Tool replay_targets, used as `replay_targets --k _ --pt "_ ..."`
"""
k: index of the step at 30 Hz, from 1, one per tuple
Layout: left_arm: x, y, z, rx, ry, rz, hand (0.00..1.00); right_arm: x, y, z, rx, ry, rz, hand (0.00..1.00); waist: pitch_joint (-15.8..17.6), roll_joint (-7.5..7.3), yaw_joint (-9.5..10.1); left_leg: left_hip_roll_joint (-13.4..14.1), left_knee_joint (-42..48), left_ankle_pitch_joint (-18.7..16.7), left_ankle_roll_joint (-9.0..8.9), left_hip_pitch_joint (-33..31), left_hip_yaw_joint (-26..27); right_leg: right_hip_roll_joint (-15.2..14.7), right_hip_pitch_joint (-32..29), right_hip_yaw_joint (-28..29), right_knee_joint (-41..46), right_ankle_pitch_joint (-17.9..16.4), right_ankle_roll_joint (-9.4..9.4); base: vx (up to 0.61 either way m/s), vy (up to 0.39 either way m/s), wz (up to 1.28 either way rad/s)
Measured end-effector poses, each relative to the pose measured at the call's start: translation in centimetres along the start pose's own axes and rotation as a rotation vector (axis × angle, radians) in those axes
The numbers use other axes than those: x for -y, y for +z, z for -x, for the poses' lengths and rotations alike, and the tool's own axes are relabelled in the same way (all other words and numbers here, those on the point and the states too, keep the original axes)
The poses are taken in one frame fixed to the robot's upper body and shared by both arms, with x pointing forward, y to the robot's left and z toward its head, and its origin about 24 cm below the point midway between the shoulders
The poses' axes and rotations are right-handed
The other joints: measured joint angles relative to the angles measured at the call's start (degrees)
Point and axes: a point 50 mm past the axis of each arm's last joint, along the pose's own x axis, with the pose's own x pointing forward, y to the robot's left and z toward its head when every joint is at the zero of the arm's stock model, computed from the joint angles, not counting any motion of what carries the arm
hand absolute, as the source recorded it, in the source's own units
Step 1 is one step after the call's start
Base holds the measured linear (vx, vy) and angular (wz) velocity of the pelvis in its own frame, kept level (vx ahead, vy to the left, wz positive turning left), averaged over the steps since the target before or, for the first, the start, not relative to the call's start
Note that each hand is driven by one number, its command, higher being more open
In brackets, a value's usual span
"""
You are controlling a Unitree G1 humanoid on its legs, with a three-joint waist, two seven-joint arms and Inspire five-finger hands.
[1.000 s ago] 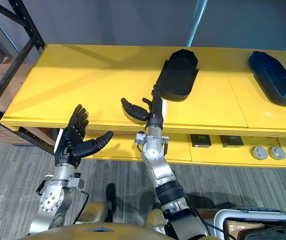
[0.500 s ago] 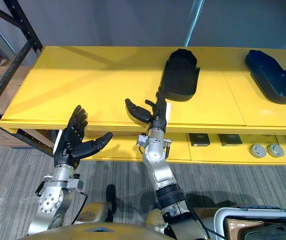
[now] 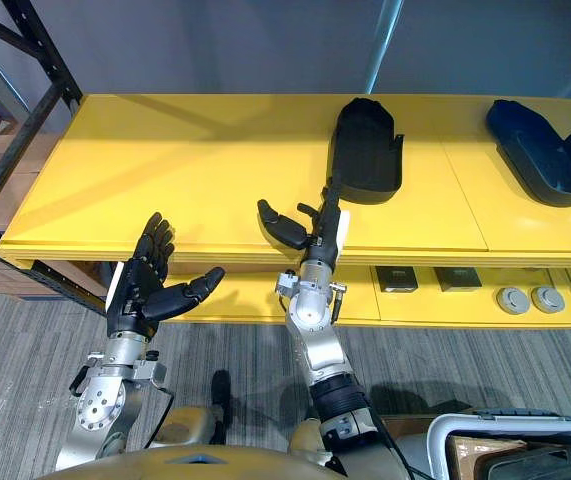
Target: Walk over and take three plastic housings, then place them on the shelf
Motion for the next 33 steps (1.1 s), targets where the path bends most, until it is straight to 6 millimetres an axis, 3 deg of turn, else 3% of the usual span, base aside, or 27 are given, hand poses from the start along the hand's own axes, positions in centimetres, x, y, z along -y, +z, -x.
replay_targets --k 33 --pt "-0.4 -0.4 0.4 -0.018 -0.001 -0.021 1.00 2.1 -0.7 1.0 -0.015 -0.128 0.019 1.00 -1.05 -1.09 -0.10 -0.10 -0.06 -0.37 0.22 0.50 1.09 0.03 0.41 1.12 -1.09 0.48 0.38 0.00 -0.002 -0.01"
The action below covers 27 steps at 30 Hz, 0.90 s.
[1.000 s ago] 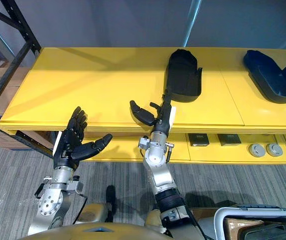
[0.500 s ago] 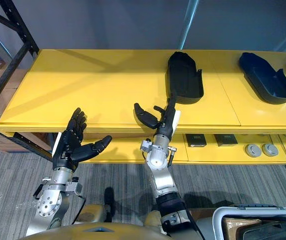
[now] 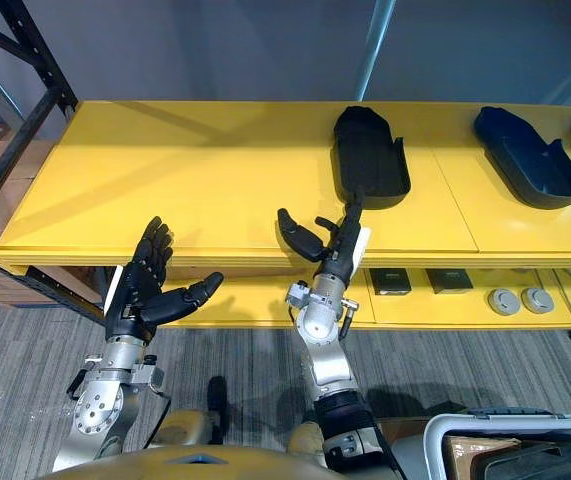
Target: Walk over and take three plastic housings, then place them on the shelf
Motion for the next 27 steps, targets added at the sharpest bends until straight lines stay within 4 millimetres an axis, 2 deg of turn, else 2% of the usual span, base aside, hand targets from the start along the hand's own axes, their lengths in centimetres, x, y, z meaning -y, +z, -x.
replay_targets --k 9,13,15,17,20,22,25,27 --pt "-0.1 -0.2 0.3 -0.007 0.006 0.000 1.00 0.3 -0.3 0.1 -0.011 0.003 0.003 1.00 -1.02 -0.21 -0.10 0.00 -0.04 -0.13 -0.05 -0.11 0.19 0.10 0.13 0.12 -0.88 0.34 0.09 0.00 0.000 -0.01" --pt "-0.2 -0.2 0.5 0.000 0.000 0.000 1.00 1.0 -0.3 1.3 -0.010 0.051 -0.022 1.00 -1.62 -0.49 -0.14 0.02 -0.04 -0.47 0.03 -0.12 0.83 0.18 0.11 0.63 -1.46 0.39 0.07 0.02 -0.002 -0.05" --pt "-0.3 -0.2 0.8 0.006 0.001 0.001 1.00 1.8 0.6 2.5 0.001 0.055 -0.078 1.00 -1.76 -0.62 -0.14 0.05 -0.03 -0.87 -0.02 0.03 2.00 0.31 -0.09 1.71 -1.94 0.62 0.13 0.05 -0.002 -0.21" --pt "-0.7 0.0 1.5 0.011 0.008 0.004 1.00 3.6 1.9 4.4 0.034 0.056 -0.113 1.00 -1.91 -0.98 -0.72 0.04 0.03 -1.49 0.03 0.40 3.89 0.47 -0.86 3.54 -1.98 0.86 0.24 0.05 -0.002 -0.38" --pt "-1.2 0.1 2.7 -0.008 0.042 0.038 1.00 6.2 2.7 5.8 0.048 0.014 -0.139 1.00 -2.17 -1.66 -2.06 0.08 0.10 -2.52 0.02 2.04 6.99 0.45 -0.93 6.64 -2.27 1.25 0.31 0.05 0.022 -0.55" --pt "-1.2 0.3 2.9 -0.007 0.042 0.060 1.00 7.4 2.7 6.1 0.047 -0.026 -0.117 1.00 -2.43 -2.07 -3.16 0.08 -0.01 -2.88 0.10 2.48 8.33 0.50 -1.08 8.13 -2.61 1.42 0.30 0.00 0.030 -0.44" --pt "1.4 1.4 2.6 0.041 -0.140 0.151 1.00 9.4 2.1 6.7 0.008 -0.106 -0.109 1.00 -3.45 -3.41 -5.90 0.16 -0.02 -3.89 0.50 3.01 12.17 0.75 -2.75 12.11 -2.84 1.46 0.37 -0.02 0.046 -0.68" --pt "5.0 2.6 2.1 0.099 -0.365 0.231 1.00 10.9 2.0 7.6 -0.012 -0.181 -0.077 1.00 -4.98 -3.90 -8.63 0.16 -0.02 -4.89 0.54 3.10 15.92 1.03 -4.94 16.15 -2.95 1.46 0.38 0.01 0.042 -0.86"
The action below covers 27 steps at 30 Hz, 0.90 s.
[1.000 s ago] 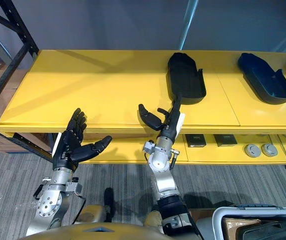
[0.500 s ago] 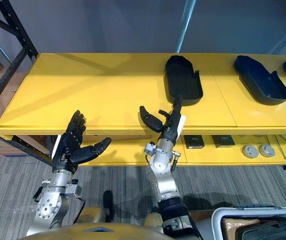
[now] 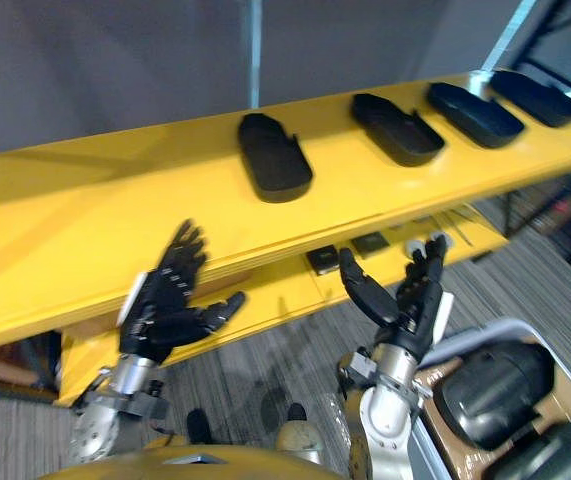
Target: Walk over and take three plastic housings, then place them on the shelf
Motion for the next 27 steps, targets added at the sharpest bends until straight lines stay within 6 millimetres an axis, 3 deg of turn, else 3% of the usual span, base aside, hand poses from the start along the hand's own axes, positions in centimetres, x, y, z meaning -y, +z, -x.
replay_targets --k 4,7,10,15,16,17,18,19,20,21,22,24,27 --pt "3.1 0.5 -2.1 0.043 -0.262 0.036 1.00 3.6 0.7 0.4 0.014 -0.171 0.058 1.00 -0.98 0.50 -5.19 -0.09 0.02 -2.09 -0.42 2.24 6.39 0.40 -1.64 5.35 0.10 0.34 0.23 0.04 0.037 -0.87" --pt "3.8 0.5 -2.7 0.041 -0.320 0.085 1.00 6.0 0.8 0.8 0.005 -0.267 0.104 1.00 -2.38 1.62 -7.02 -0.10 0.24 -3.00 -1.42 2.79 9.33 1.06 -3.19 8.60 0.10 1.84 0.82 0.08 0.001 -0.55" --pt "4.3 0.9 -3.6 0.056 -0.369 0.141 1.00 7.2 0.5 1.5 -0.032 -0.302 0.128 1.00 -2.99 2.60 -8.43 0.84 3.00 -4.68 -1.83 2.68 11.22 2.13 -3.10 11.03 -1.07 3.34 1.01 0.12 -0.028 -0.51" --pt "5.6 1.7 -5.2 0.099 -0.488 0.163 1.00 7.2 -0.1 2.2 -0.074 -0.281 0.136 1.00 -3.25 3.04 -9.08 2.96 7.97 -8.19 -2.73 2.03 11.72 3.06 -2.23 12.67 -2.56 3.70 1.01 0.06 -0.068 -0.27" --pt "6.2 1.7 -5.5 0.092 -0.521 0.164 1.00 7.1 -0.2 2.0 -0.082 -0.266 0.113 1.00 -3.19 2.98 -8.60 3.34 10.79 -9.98 -2.89 1.61 9.55 3.43 -2.23 14.16 -2.68 3.70 1.01 0.01 -0.063 -0.70" --pt "6.4 1.6 -5.4 0.084 -0.513 0.167 1.00 6.6 -0.3 1.7 -0.085 -0.228 0.085 1.00 -3.23 3.28 -7.71 3.69 14.52 -12.56 -2.31 0.50 0.81 4.49 -2.99 16.75 -2.22 3.70 1.01 0.00 -0.051 -0.93" --pt "6.3 1.5 -5.4 0.080 -0.500 0.161 1.00 6.2 -0.4 1.5 -0.083 -0.199 0.075 1.00 -3.22 3.64 -6.99 3.80 16.49 -14.35 -2.06 -0.31 -3.84 5.22 -3.16 18.35 -1.85 3.69 0.99 0.01 -0.007 -1.38" --pt "5.8 1.4 -5.5 0.069 -0.453 0.137 1.00 5.4 -0.5 0.9 -0.079 -0.125 0.052 1.00 -3.06 4.61 -5.90 3.46 19.93 -18.46 -2.21 -1.68 -12.24 6.98 -4.19 21.88 -1.37 3.64 0.76 -0.01 0.050 -1.44" --pt "5.2 1.3 -5.6 0.057 -0.409 0.127 1.00 4.7 -0.8 0.4 -0.084 -0.067 0.049 1.00 -3.01 5.07 -4.99 2.46 22.17 -20.70 -1.80 -2.28 -16.11 7.89 -5.06 24.46 -0.74 3.70 0.86 -0.05 0.140 -1.59" --pt "4.4 1.3 -5.5 0.048 -0.359 0.119 1.00 4.0 -1.2 0.0 -0.089 -0.013 0.051 1.00 -2.87 5.31 -4.46 1.58 23.61 -22.23 -1.37 -2.31 -18.11 8.29 -5.66 25.73 -0.15 3.67 0.84 -0.08 0.154 -1.15" --pt "3.6 1.1 -5.3 0.035 -0.319 0.109 1.00 3.7 -1.4 0.0 -0.101 0.023 0.060 1.00 -2.83 5.60 -4.48 1.09 24.96 -23.81 -0.38 -2.66 -18.10 8.32 -6.06 26.25 0.41 3.62 0.89 -0.10 0.195 -0.74" --pt "2.0 1.0 -4.4 0.020 -0.242 0.104 1.00 3.1 -2.1 0.5 -0.147 0.060 0.064 1.00 -2.67 5.77 -3.53 0.71 27.28 -24.51 -0.04 -3.94 -16.51 8.15 -8.57 26.40 3.79 3.17 0.91 -0.06 0.171 -0.36" --pt "1.6 1.0 -3.9 0.030 -0.233 0.142 1.00 2.0 -2.8 1.4 -0.221 0.112 -0.027 1.00 -0.25 5.60 -1.49 0.39 31.24 -25.48 0.04 -4.04 -16.11 9.17 -10.48 22.82 9.25 3.09 1.38 -0.01 0.095 -0.33"
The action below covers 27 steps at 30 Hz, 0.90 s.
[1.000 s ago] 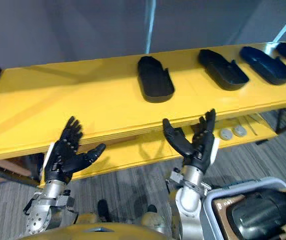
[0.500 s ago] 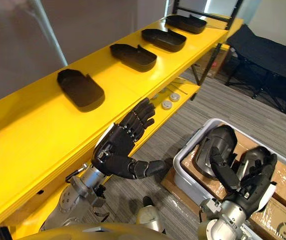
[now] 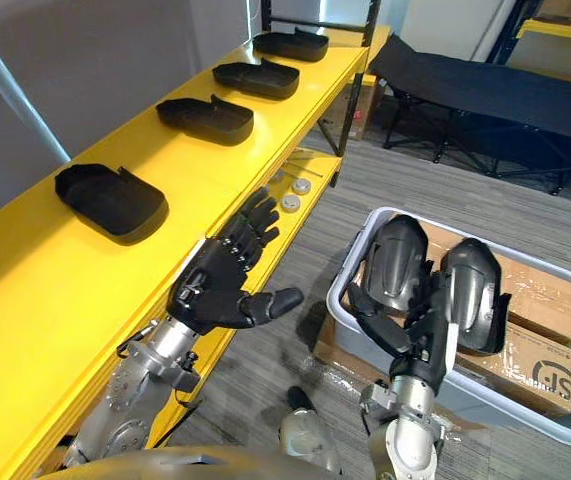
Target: Walk over and take three plastic housings, then place them on the shelf
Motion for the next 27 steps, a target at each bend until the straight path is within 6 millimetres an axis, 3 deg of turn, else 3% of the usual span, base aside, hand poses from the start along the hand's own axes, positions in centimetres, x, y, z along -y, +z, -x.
replay_targets --k 4,6,7,9,11,12,14,15,16,17,19,20,21,23,26,27 --pt "1.9 0.3 -0.2 0.035 -0.137 0.126 1.00 -0.9 -0.5 1.4 -0.039 0.067 -0.140 1.00 1.58 -2.15 -0.05 0.00 1.43 -1.34 1.38 0.64 1.94 -0.12 -0.39 -1.08 1.95 0.05 -0.04 -0.10 0.037 -0.34" --pt "2.8 0.5 -0.2 0.057 -0.188 0.205 1.00 -1.3 -0.4 1.8 -0.024 0.106 -0.166 1.00 1.95 -2.67 0.32 0.99 1.40 -1.21 2.37 1.20 4.55 -0.64 -0.18 -3.07 1.47 -0.59 -1.79 -0.15 0.013 -0.54" --pt "3.1 0.7 -0.2 0.068 -0.199 0.215 1.00 -1.8 -0.1 1.7 0.006 0.148 -0.178 1.00 2.07 -2.47 0.67 2.04 0.83 -0.47 2.73 1.33 6.90 -1.68 -2.83 -8.26 7.65 -2.93 -4.74 -0.12 -0.008 -0.77" --pt "2.7 0.6 0.1 0.065 -0.171 0.202 1.00 -3.3 0.6 0.8 0.052 0.230 -0.194 1.00 1.94 -2.69 1.21 3.54 -0.94 1.06 2.41 2.18 9.77 -3.35 -4.04 -15.24 17.72 -5.42 -7.72 -0.08 -0.022 -0.78" --pt "1.0 1.0 0.3 0.069 -0.097 0.159 1.00 -6.1 1.8 -0.7 0.133 0.363 -0.159 1.00 1.92 -2.57 2.76 6.42 -0.71 2.02 1.48 1.87 12.21 -8.95 -3.57 -23.16 28.34 -9.44 -11.08 -0.01 -0.104 -0.72" --pt "0.5 1.0 0.3 0.068 -0.076 0.148 1.00 -6.9 1.8 -1.1 0.145 0.391 -0.142 1.00 1.95 -2.61 3.32 7.23 -0.03 2.04 1.44 1.67 12.51 -10.65 -2.86 -23.97 30.10 -9.72 -11.53 -0.02 -0.218 -0.71" --pt "-1.6 0.9 0.8 0.052 0.007 0.134 1.00 -8.7 1.2 -1.8 0.127 0.425 -0.101 1.00 1.60 -2.99 5.02 9.58 3.05 2.10 1.32 0.37 11.53 -14.31 1.72 -23.49 28.98 -8.99 -10.51 -0.05 -0.265 -0.43" --pt "-2.2 0.9 0.9 0.050 0.034 0.155 1.00 -9.0 0.8 -1.9 0.109 0.420 -0.087 1.00 0.85 -4.45 5.70 10.60 5.12 2.22 1.05 -1.47 9.45 -13.57 4.99 -21.88 23.34 -9.81 -5.92 -0.03 -0.272 -0.09" --pt "-2.3 0.8 0.9 0.050 0.044 0.181 1.00 -8.9 0.7 -2.1 0.099 0.415 -0.078 1.00 0.82 -4.43 5.96 10.85 5.71 2.61 0.36 -2.44 8.35 -12.83 5.83 -22.54 21.09 -11.11 -4.17 -0.04 -0.388 -0.15" --pt "-2.2 0.6 0.9 0.047 0.050 0.262 1.00 -8.6 0.5 -2.4 0.090 0.406 -0.056 1.00 0.78 -3.85 6.76 11.79 4.41 4.02 -1.80 -3.24 6.61 -11.78 6.87 -24.47 16.48 -12.56 -1.86 -0.03 -0.318 -0.37" --pt "-2.2 0.3 0.8 0.057 0.070 0.382 1.00 -7.8 0.0 -2.8 0.069 0.390 -0.020 1.00 0.85 -2.74 6.88 13.13 1.59 5.46 -4.20 -3.10 6.80 -10.20 8.38 -26.56 10.10 -13.85 0.37 -0.02 -0.311 -0.61" --pt "-2.2 0.0 0.8 0.066 0.093 0.422 1.00 -7.3 -0.2 -3.1 0.055 0.383 0.005 1.00 1.13 -1.68 5.98 14.21 1.00 6.05 -4.94 -2.94 6.88 -8.75 9.19 -26.36 7.32 -13.94 0.52 -0.02 -0.333 -0.53" --pt "-2.1 -0.5 0.8 0.070 0.118 0.451 1.00 -5.9 -0.5 -3.1 0.034 0.366 0.039 1.00 1.58 -0.59 4.04 15.16 0.91 7.24 -4.18 -2.13 6.12 -7.32 10.67 -26.15 5.48 -13.71 0.15 -0.01 -0.246 -0.37" --pt "-1.9 -0.9 1.3 0.071 0.134 0.479 1.00 -3.5 -0.8 -2.8 0.008 0.318 0.081 1.00 1.74 -0.15 2.13 15.35 1.84 10.20 -2.56 -1.29 4.76 -6.59 11.81 -24.99 4.78 -13.26 -0.72 -0.02 -0.203 -0.45" --pt "-1.5 -1.0 1.3 0.080 0.096 0.485 1.00 -0.6 -0.6 -2.6 -0.013 0.235 0.089 1.00 1.94 0.15 1.48 13.89 2.49 13.46 -1.43 -0.69 1.74 -6.12 11.21 -20.86 3.52 -12.88 -2.54 -0.03 -0.089 -0.72" --pt "-1.4 -0.9 1.2 0.086 0.082 0.488 1.00 0.0 -0.5 -2.7 -0.014 0.208 0.061 1.00 1.83 0.76 1.44 12.18 2.38 12.31 -1.79 -0.45 -1.00 -6.26 10.19 -18.52 2.96 -12.42 -2.84 -0.07 0.012 -0.84"
